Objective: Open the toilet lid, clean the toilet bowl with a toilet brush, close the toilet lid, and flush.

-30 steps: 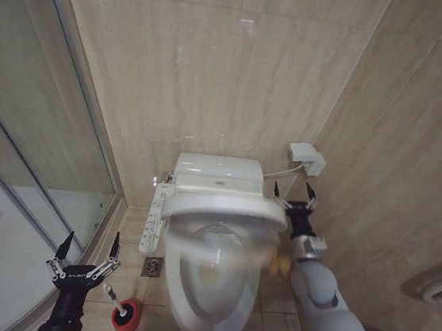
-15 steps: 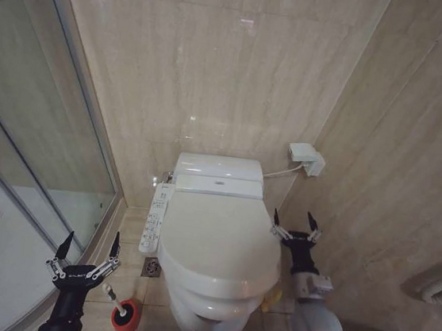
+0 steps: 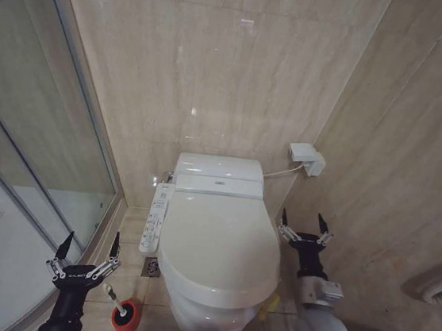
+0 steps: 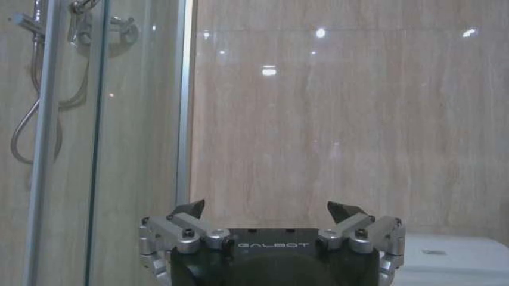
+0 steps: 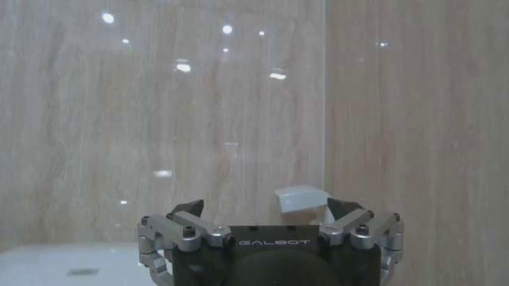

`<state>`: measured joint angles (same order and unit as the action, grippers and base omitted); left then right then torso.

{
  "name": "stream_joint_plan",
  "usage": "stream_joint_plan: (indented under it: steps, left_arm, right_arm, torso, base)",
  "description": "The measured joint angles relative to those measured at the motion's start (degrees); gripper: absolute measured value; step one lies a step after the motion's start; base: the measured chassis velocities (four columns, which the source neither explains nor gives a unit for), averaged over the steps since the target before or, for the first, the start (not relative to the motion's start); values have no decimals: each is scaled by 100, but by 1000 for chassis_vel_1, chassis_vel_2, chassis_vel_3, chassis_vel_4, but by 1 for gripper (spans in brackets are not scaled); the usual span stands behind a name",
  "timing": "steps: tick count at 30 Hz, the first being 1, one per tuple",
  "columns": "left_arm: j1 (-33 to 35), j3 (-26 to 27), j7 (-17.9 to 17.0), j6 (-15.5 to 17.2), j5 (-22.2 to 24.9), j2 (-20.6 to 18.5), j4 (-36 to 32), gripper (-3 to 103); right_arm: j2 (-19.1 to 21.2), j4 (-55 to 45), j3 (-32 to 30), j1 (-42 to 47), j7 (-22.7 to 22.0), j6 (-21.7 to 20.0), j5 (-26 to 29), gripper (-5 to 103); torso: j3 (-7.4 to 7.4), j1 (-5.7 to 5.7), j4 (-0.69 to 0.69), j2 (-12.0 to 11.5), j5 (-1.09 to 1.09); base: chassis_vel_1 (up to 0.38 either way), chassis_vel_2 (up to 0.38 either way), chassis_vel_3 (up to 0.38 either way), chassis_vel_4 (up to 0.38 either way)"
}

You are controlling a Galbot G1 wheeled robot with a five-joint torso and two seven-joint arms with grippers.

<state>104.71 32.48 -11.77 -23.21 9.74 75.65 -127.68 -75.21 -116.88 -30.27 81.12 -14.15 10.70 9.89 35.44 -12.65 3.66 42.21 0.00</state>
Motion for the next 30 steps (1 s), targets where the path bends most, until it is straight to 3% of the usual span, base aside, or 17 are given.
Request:
stream_joint_plan:
  steps: [9, 18, 30]
  left_arm:
    - [0, 0, 0, 0, 0, 0, 0, 100]
    - [0, 0, 0, 0, 0, 0, 0, 100]
    - [0, 0, 0, 0, 0, 0, 0, 100]
  right_arm:
    - [-27, -928, -106, 665, -158, -403, 29, 100]
    - [-128, -1295, -69, 1248, -234, -509, -427, 100]
    - [-154, -1588, -50, 1615, -254, -938, -358, 100]
  torso:
    - [0, 0, 1, 0, 0]
    - [0, 0, 0, 0, 0]
    - [0, 0, 0, 0, 0]
  base:
    - [0, 0, 0, 0]
    - [0, 0, 0, 0]
    - [0, 0, 0, 0]
